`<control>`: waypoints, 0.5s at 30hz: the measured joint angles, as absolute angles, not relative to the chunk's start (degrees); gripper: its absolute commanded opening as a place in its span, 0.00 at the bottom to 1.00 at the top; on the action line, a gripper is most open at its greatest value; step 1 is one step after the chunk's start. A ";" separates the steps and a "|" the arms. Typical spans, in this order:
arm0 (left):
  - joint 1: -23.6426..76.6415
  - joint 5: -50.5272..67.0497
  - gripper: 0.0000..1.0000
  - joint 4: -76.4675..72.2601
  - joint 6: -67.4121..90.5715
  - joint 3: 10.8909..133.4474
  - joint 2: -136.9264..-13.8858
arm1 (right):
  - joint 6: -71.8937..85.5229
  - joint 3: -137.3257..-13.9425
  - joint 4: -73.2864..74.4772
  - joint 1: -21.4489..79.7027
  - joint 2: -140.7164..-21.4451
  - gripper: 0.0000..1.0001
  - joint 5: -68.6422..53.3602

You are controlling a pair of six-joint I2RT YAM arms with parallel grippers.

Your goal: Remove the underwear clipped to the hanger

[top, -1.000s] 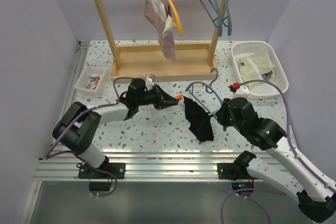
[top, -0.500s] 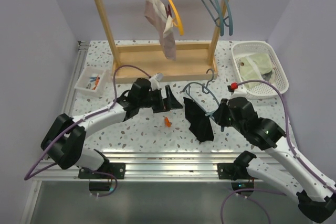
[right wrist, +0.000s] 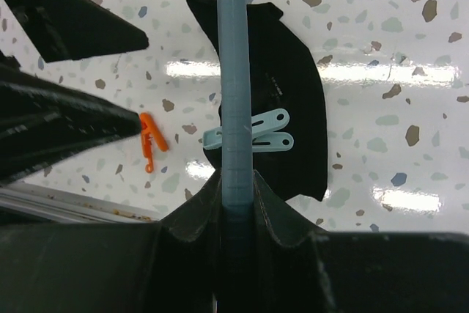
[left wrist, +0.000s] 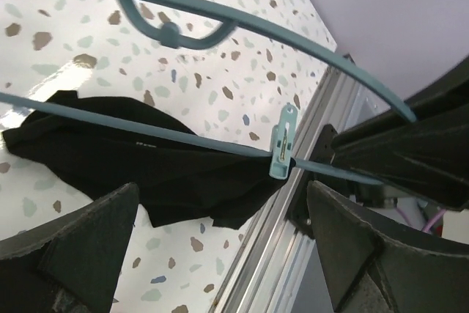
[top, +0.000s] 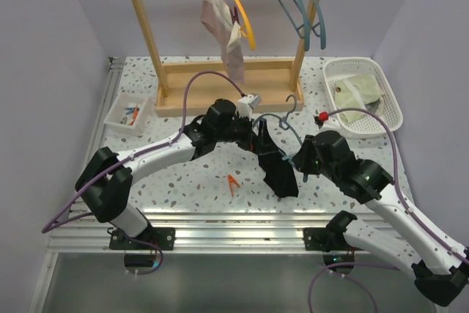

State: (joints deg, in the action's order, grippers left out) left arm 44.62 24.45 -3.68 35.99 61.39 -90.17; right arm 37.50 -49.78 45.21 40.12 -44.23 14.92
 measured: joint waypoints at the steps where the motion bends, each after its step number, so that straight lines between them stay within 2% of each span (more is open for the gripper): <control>1: 45.01 25.06 1.00 -3.62 34.76 61.39 -90.17 | 38.09 -50.48 45.56 40.10 -44.47 0.00 14.79; 15: 48.49 36.12 0.98 -5.65 22.39 59.33 -91.26 | 46.24 -60.42 51.72 40.12 -51.27 0.00 12.38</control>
